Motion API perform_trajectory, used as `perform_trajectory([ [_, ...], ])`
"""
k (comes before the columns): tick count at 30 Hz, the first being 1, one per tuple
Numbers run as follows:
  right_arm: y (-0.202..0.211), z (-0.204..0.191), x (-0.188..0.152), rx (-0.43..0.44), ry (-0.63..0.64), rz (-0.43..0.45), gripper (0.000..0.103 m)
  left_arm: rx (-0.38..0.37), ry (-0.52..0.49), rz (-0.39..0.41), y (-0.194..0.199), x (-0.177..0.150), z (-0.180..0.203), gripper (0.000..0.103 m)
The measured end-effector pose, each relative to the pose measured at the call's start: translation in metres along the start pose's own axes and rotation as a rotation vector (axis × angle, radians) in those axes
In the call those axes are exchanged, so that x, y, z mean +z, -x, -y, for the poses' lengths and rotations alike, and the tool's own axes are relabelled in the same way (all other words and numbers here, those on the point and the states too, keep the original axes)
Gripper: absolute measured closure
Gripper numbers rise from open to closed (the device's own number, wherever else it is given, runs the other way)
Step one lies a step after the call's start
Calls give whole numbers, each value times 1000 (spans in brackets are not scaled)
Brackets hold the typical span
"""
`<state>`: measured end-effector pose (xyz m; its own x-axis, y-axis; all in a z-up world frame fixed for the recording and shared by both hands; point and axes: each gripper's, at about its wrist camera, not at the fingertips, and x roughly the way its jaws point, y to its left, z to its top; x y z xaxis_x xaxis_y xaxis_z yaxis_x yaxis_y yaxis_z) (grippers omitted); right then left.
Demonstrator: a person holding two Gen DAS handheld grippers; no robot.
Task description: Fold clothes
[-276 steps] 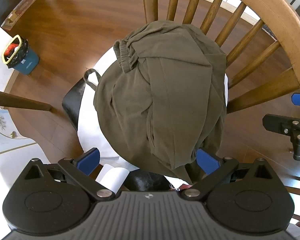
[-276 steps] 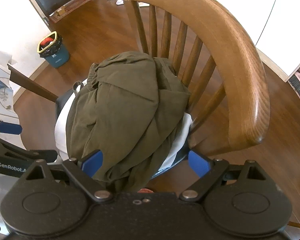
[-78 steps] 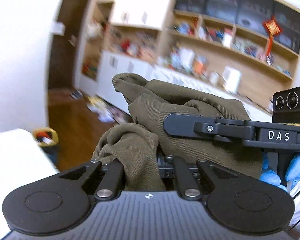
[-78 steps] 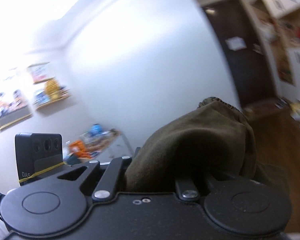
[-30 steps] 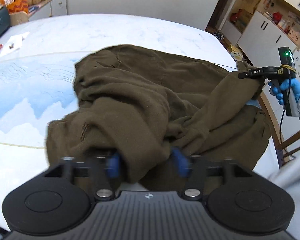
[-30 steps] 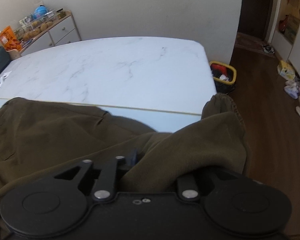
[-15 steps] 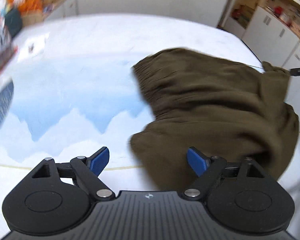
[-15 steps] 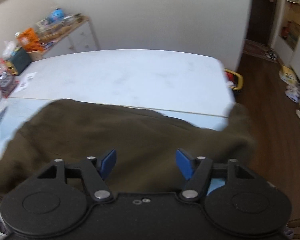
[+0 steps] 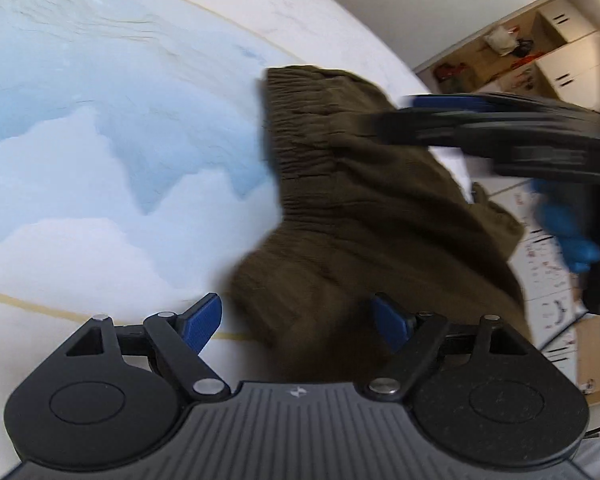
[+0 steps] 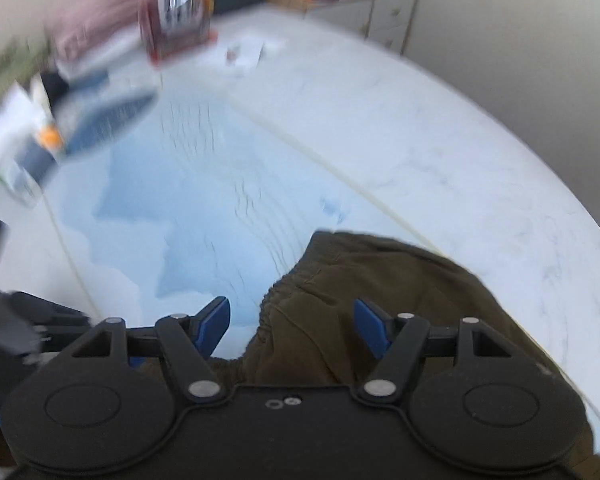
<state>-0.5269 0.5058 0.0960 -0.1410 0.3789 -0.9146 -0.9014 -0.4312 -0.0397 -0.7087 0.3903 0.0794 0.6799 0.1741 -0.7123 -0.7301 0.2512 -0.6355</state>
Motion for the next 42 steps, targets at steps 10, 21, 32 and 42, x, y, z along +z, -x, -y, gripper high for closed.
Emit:
perform_trajectory([
  [10,-46,1,2,-80,13,-138,0,40,-52,70,8,-4,8,81],
  [21,10,17,106,243,-143,356,0,303,-114,548,123,35,-20,89],
  [32,6,34,65,129,-38,245,0,450,29,461,111,63,-81,90],
  [42,70,94,-119,11,-236,74,0,405,50,350,101,44,-90,31],
])
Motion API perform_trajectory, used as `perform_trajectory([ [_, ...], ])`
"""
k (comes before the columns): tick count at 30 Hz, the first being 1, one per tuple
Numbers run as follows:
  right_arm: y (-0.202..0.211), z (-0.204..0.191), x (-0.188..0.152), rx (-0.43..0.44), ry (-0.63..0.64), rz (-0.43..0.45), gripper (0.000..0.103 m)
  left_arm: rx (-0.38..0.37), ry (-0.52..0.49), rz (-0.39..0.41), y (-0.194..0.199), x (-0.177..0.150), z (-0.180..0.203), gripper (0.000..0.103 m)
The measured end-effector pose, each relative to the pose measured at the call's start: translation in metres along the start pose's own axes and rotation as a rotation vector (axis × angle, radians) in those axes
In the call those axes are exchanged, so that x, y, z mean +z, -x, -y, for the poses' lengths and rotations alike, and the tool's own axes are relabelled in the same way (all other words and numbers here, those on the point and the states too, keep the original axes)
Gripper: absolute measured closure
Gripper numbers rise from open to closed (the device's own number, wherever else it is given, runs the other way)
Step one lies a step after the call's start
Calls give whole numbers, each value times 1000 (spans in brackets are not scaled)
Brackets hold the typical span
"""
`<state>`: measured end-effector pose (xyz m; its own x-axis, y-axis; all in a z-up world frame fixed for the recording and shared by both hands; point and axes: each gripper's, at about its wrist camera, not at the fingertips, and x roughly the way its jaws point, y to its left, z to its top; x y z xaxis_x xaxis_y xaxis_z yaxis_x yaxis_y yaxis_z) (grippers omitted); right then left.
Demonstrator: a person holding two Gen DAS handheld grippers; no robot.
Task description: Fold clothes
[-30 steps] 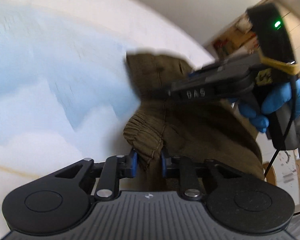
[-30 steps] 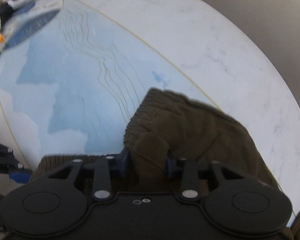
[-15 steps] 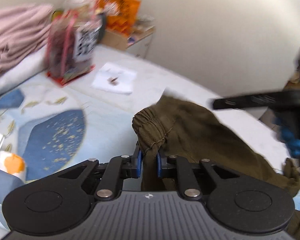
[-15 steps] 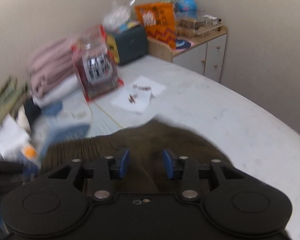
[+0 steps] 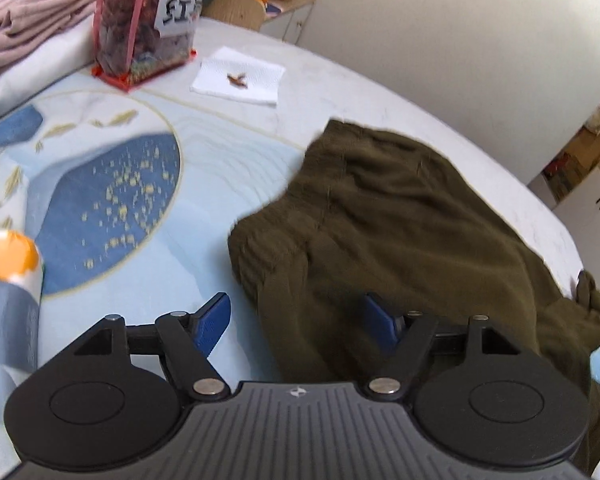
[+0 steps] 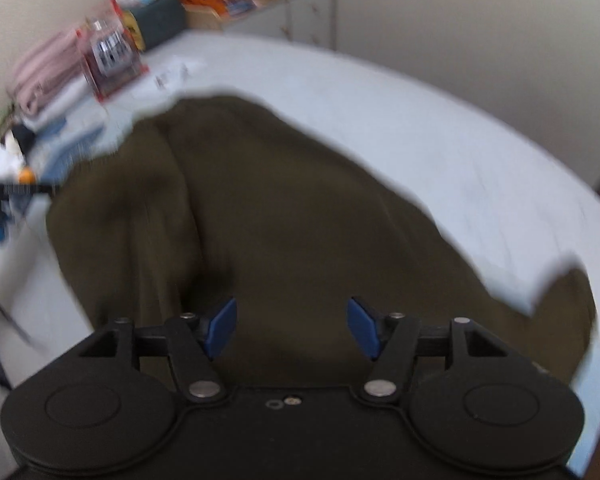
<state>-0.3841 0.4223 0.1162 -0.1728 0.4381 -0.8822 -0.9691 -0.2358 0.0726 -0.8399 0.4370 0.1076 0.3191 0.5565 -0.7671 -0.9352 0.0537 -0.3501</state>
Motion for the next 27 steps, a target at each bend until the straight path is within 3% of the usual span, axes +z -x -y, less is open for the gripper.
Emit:
perform_trajectory([
  [3,14,12,-57,-32,-54,-74,0,-23,48,-49,-7,-11,-4,31],
  [6,17,21,-109,-87,-118,-144,0,-38,69,-32,-4,-17,-3,30],
  [9,19,30,-138,-129,-201,-147,0,-67,120,-32,-6,-17,-3,34],
  [10,19,33,-145,-141,-229,-140,0,-63,125,-35,-6,-16,-1,51],
  [11,22,38,-148,-162,-262,-120,0,-58,128,-37,-7,-15,1,74],
  [14,37,58,-145,-232,-327,-52,0,-27,118,-36,-6,-13,9,90],
  [17,56,82,-135,-319,-359,12,0,91,52,-14,9,-13,15,94],
  [22,83,148,-92,-434,-397,109,0,176,24,-29,43,-24,-1,95],
  [27,51,209,-21,-399,-472,149,0,246,63,-92,55,-46,-11,95],
])
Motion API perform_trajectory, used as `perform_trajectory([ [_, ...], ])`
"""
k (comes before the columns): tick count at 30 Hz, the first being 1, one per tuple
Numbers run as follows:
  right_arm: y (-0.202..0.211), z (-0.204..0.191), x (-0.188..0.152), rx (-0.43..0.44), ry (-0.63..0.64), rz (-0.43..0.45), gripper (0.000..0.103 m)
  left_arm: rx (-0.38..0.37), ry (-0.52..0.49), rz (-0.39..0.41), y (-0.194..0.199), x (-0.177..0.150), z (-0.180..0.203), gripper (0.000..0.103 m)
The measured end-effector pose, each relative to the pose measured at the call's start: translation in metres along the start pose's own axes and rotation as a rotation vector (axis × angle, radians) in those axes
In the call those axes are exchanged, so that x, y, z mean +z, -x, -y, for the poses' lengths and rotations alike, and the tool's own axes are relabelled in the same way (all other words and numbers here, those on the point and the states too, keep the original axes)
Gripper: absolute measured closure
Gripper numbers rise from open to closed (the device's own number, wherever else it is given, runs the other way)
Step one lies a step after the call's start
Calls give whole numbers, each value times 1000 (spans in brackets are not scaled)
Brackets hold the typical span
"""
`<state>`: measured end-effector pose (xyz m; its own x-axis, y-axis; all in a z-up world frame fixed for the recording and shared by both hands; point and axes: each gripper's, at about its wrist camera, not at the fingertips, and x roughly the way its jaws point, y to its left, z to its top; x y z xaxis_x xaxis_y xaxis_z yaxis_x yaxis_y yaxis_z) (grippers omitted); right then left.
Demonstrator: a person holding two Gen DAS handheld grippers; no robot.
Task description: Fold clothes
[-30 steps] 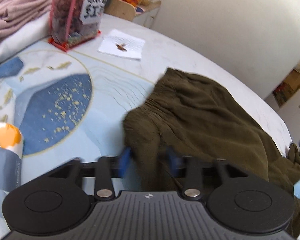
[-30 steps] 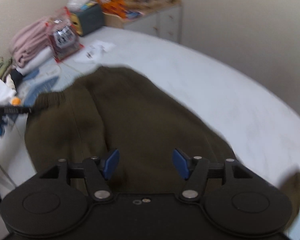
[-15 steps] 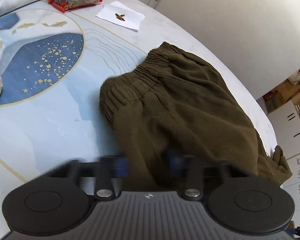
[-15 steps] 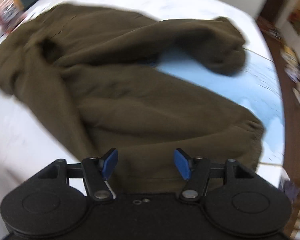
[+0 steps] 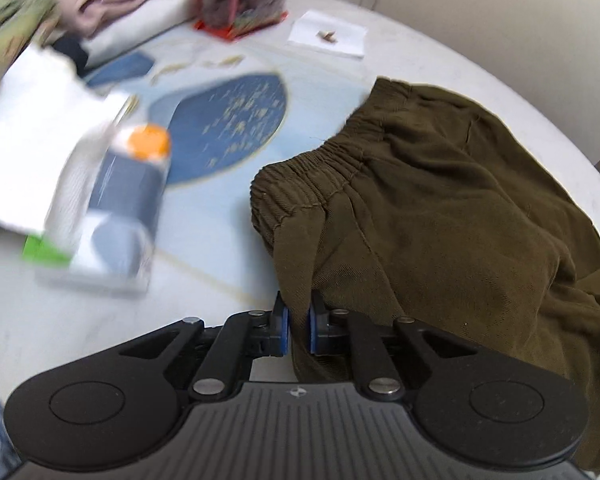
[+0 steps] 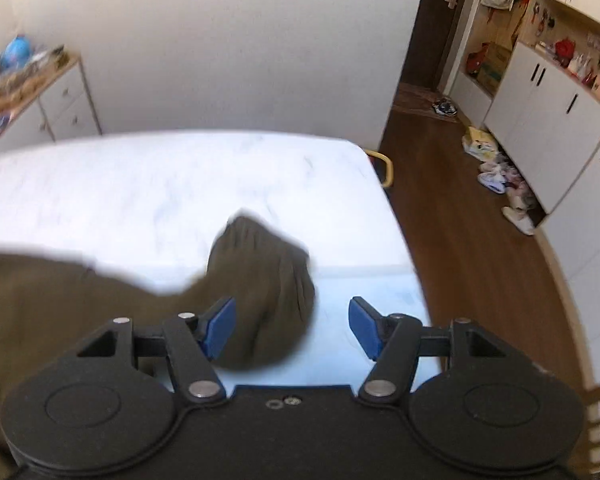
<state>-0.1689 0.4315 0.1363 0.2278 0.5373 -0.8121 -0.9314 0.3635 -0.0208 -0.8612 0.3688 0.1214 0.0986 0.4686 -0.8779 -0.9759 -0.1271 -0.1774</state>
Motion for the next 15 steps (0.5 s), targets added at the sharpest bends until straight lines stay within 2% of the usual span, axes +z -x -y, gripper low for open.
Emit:
perform_trajectory([
  [3,-38,-7,40,40,-47,-14,0,17,36,-13,16,-4,2,93],
  [4,-51,-14,49,68,-62,-27,0,36,41,-11,23,-4,3,89],
  [5,-61,-20,56,91,-76,-39,0,55,47,-7,31,-4,3,79],
  [7,-85,-31,69,114,-96,-79,0,97,68,20,48,-4,3,68],
  [8,-96,-36,74,114,-105,-105,0,116,82,39,57,-5,3,56],
  [10,-119,-49,78,102,-112,-168,0,151,120,76,72,-6,6,42],
  [13,-153,-58,77,45,-124,-268,0,114,149,116,83,-5,21,42],
  [15,-166,-60,73,1,-108,-299,0,74,126,127,81,-2,39,42],
])
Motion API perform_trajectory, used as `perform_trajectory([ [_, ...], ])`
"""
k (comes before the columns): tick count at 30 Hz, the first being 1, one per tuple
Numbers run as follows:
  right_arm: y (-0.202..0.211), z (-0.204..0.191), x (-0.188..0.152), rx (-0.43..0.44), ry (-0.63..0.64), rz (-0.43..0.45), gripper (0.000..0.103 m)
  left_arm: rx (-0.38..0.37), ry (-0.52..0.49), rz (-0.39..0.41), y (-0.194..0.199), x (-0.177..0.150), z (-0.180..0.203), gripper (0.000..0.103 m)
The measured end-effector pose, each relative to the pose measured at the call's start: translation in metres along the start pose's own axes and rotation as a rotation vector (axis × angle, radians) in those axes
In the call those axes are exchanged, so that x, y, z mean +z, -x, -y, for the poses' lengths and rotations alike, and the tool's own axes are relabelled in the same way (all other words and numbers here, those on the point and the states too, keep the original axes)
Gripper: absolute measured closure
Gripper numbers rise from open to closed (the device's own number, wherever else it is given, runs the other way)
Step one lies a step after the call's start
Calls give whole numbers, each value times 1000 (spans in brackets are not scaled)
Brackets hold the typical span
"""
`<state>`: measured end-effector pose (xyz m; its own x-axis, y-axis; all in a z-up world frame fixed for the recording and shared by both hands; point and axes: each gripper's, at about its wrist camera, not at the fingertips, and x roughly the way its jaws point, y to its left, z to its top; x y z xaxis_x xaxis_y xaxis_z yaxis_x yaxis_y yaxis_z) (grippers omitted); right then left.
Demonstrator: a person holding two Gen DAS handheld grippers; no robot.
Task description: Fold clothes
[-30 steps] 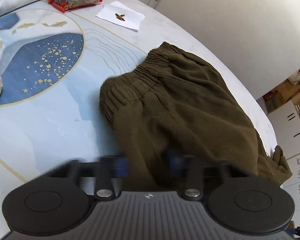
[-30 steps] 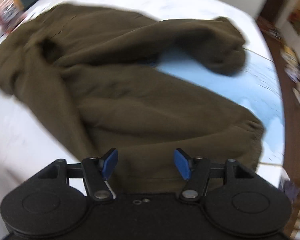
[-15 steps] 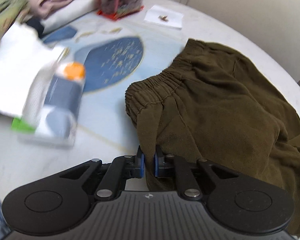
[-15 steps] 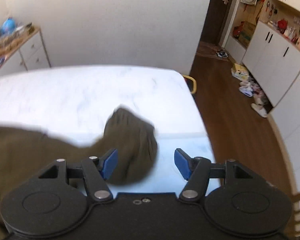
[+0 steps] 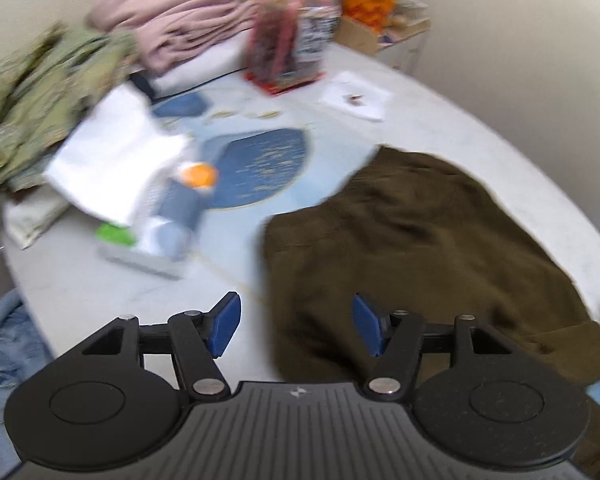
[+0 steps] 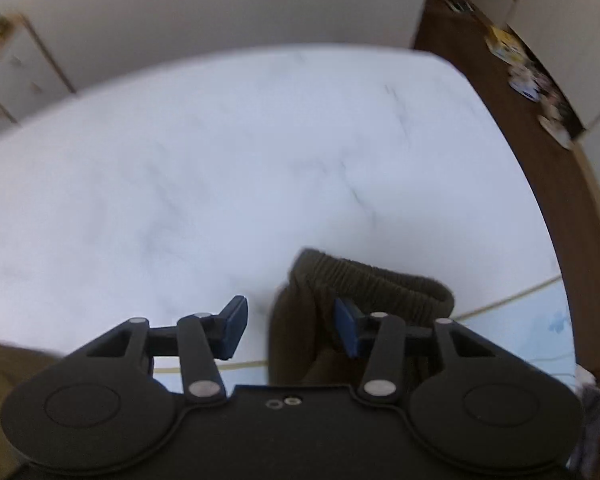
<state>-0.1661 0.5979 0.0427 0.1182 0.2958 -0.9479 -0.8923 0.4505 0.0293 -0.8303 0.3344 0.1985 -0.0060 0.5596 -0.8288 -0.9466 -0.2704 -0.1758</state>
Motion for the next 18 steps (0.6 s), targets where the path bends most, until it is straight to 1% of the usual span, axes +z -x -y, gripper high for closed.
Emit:
perform_trajectory([
  [3,-15,-1,-4,-51,30,-14,0,-57,-39,-1,-7,1,28,42],
  [5,-13,-3,-2,-57,45,1,0,-86,-68,-17,-14,-2,45,42],
  [6,-9,-5,-5,-87,54,22,0,-101,-89,-26,-20,-3,53,42],
  [8,0,5,-7,-51,16,50,0,-126,-113,-44,-30,-7,64,42],
  [9,11,11,-8,-4,-6,83,0,-130,-113,-61,-36,-8,66,42],
  [11,49,26,-12,129,-20,207,0,-131,-117,-90,-47,-13,68,42],
  [13,100,52,-18,268,-69,332,0,-126,-124,-116,-57,-16,67,42],
  [14,125,66,-27,325,-85,386,0,-129,-127,-125,-60,-17,65,42],
  [15,146,77,-39,366,-89,433,0,-132,-129,-134,-62,-18,64,42],
  [18,184,131,-101,457,-109,514,0,-143,-135,-155,-67,-18,59,42],
])
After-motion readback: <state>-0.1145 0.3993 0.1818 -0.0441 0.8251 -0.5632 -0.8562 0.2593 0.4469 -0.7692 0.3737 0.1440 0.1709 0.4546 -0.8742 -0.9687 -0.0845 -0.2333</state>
